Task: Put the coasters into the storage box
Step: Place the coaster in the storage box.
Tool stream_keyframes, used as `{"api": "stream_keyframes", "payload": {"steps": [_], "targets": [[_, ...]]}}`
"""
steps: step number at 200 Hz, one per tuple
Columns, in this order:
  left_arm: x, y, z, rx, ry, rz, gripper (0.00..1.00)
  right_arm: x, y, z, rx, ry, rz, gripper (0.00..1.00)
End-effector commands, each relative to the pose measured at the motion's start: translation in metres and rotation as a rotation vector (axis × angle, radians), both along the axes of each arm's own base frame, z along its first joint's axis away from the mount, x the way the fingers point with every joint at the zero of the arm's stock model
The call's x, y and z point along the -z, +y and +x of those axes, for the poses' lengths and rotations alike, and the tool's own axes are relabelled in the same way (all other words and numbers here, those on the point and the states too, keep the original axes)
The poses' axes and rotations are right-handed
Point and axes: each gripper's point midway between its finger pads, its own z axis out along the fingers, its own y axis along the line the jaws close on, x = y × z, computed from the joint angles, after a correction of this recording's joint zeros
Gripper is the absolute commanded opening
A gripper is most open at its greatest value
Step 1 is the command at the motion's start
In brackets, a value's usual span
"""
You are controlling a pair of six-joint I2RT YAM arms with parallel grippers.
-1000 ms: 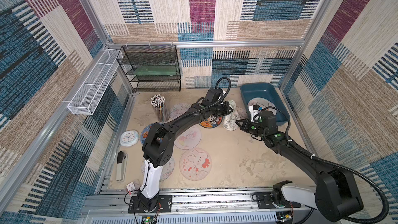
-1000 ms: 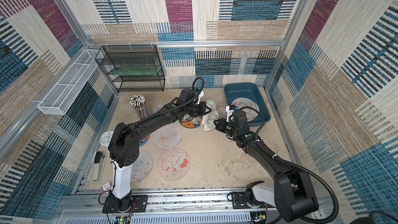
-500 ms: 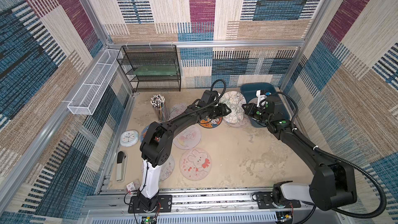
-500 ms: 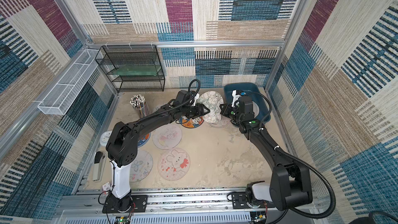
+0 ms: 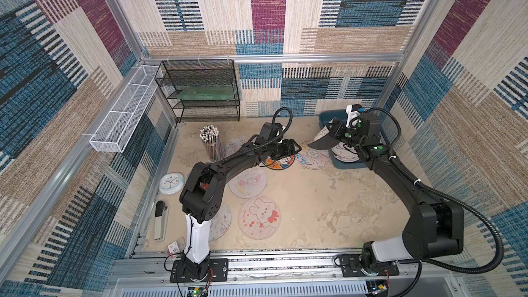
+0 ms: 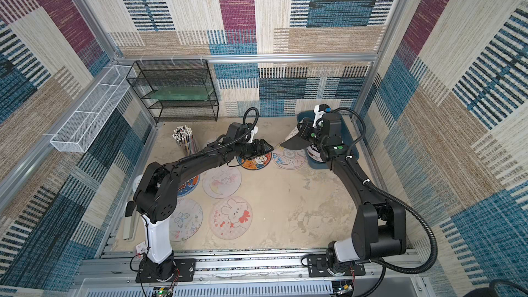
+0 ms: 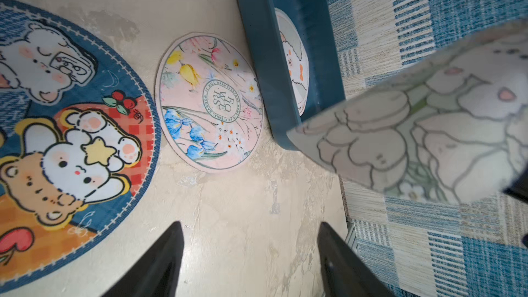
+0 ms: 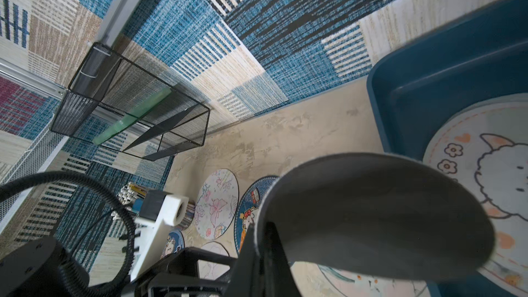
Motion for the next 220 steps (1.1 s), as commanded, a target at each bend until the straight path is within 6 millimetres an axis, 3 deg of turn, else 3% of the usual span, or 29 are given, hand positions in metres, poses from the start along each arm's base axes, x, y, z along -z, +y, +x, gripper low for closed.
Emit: {"api": "stream_keyframes", "payload": {"steps": [1,59,106,130,154,199,220], "targets": [[-0.018,-0.003,-0.005,0.052,-0.095,-0.035,0.72,-0.017,-0.021,0.018,0.067,-0.086,0.004,0.00],[-0.023,-0.007,-0.029,0.153,-0.149,-0.083,0.71,-0.029,-0.067,0.070,0.147,-0.166,0.028,0.00],[-0.023,-0.005,-0.044,0.178,-0.187,-0.064,0.71,0.003,-0.086,0.104,0.138,-0.154,0.024,0.00],[-0.024,-0.006,-0.047,0.191,-0.196,-0.068,0.70,0.029,-0.099,0.110,0.178,-0.115,0.005,0.00],[-0.026,-0.006,-0.049,0.197,-0.206,-0.074,0.70,0.058,-0.123,0.103,0.246,-0.049,-0.001,0.00],[-0.024,-0.011,-0.046,0.204,-0.203,-0.076,0.70,0.152,-0.146,0.080,0.278,0.243,0.022,0.01],[-0.025,-0.014,-0.050,0.227,-0.193,-0.097,0.70,0.176,-0.155,0.067,0.315,0.322,0.018,0.05]]}}
